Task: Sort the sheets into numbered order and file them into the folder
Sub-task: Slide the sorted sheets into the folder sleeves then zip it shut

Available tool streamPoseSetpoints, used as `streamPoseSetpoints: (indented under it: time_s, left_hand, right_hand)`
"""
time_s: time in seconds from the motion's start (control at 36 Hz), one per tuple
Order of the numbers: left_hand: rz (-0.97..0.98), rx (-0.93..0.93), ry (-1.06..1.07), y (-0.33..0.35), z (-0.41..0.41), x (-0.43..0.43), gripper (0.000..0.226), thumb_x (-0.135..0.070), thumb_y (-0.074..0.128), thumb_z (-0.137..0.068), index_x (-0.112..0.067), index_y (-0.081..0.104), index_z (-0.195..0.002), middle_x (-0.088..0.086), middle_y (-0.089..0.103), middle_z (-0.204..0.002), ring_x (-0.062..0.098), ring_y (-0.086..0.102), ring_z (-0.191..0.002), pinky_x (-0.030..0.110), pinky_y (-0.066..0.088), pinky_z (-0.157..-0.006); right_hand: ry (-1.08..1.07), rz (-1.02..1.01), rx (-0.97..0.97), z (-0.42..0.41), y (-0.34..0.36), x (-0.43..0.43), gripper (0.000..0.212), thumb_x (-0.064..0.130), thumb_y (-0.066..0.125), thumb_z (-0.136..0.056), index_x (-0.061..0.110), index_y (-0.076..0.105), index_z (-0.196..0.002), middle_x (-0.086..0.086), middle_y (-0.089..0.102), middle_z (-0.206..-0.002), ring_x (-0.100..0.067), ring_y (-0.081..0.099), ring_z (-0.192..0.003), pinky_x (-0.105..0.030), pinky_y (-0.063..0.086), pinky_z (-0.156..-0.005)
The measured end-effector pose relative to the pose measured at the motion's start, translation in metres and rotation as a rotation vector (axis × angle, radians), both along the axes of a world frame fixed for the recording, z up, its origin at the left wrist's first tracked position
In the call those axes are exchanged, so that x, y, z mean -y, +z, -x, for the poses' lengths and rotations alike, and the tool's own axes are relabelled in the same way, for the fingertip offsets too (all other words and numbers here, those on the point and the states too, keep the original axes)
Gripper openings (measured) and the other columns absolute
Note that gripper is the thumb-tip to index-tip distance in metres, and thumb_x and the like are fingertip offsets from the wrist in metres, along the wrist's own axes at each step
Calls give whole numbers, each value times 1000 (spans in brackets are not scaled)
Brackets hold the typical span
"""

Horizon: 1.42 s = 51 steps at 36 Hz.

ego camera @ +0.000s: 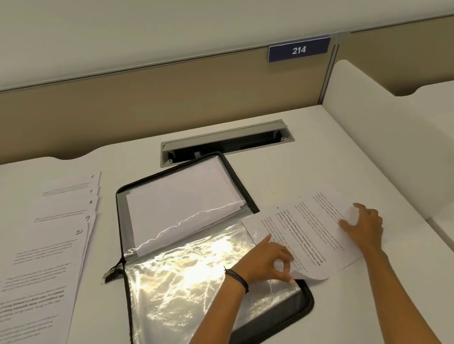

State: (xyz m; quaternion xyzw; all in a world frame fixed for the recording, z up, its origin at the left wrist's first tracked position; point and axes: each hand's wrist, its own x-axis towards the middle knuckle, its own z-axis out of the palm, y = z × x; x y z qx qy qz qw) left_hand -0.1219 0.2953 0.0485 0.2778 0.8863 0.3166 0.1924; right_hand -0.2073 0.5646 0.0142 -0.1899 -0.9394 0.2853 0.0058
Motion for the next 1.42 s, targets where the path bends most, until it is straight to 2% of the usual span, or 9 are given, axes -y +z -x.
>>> streamPoseSetpoints:
  time_s: [0.08,0.22,0.36,0.53,0.83,0.97,1.11,1.19,1.42]
  left_hand:
    - [75,-53,9,2,1,2,28,-39,72,-82,-12,65,-81,3,68,-97,15,57,-94,39,9,-117]
    - [144,-138,79,6,2,2,28,-38,64,-88,-11,67,-95,5,67,-90,14,52,-80,31,23,-104]
    - [146,-127,101,12,3,3,26,-35,63,-90,-15,65,-105,4,67,-97,18,59,-89,26,16,-104]
    - [202,-126,39,15,5,1,31,-40,64,-88,-15,66,-108,3,68,-97,19,57,-88,25,23,-83]
    - [129,-112,34,21,7,-2,12,-22,57,-91,-13,59,-98,2,68,-98,19,59,-87,31,34,-90]
    - [127,-101,-8,21,5,-9,15,-25,62,-90,-11,63,-95,4,67,-94,18,59,-84,30,32,-91]
    - [105,-87,-33,23,5,-16,22,-8,60,-87,-12,62,-109,7,65,-105,23,59,-89,28,35,-86]
    - [110,-68,-34,24,4,-19,25,0,56,-85,-10,67,-106,7,66,-108,22,59,-90,28,39,-86]
    - [126,-15,9,22,4,-19,23,-2,55,-87,-6,73,-100,10,70,-106,23,61,-93,26,41,-86]
  right_hand:
    - [-19,39,-12,2,-1,3,61,15,73,-79,7,47,-134,-27,45,-129,-43,39,-122,-49,34,-100]
    - [-59,73,-88,4,-4,6,48,3,67,-81,2,53,-127,-27,56,-118,-43,47,-113,-48,38,-95]
    - [-113,167,-131,7,-4,9,31,-3,59,-85,-6,60,-116,-27,61,-115,-41,56,-108,-45,42,-94]
    - [-206,265,-218,8,3,15,23,0,56,-90,-9,64,-110,-25,63,-114,-40,58,-107,-43,45,-93]
    - [-277,380,-346,21,27,22,23,2,57,-91,-8,63,-111,-25,63,-113,-38,59,-105,-34,45,-89]
    - [-233,363,-340,25,32,21,20,2,57,-90,-8,65,-106,-24,66,-107,-38,61,-100,-38,48,-87]
    - [-193,335,-311,27,34,17,18,4,58,-90,-6,66,-102,-23,67,-102,-39,63,-93,-45,51,-84]
    - [-170,324,-304,27,35,16,18,2,58,-90,-7,66,-102,-24,67,-101,-38,63,-93,-40,50,-83]
    - [170,93,-254,18,16,16,45,-3,62,-85,-3,51,-129,-25,47,-134,-41,44,-124,-47,35,-106]
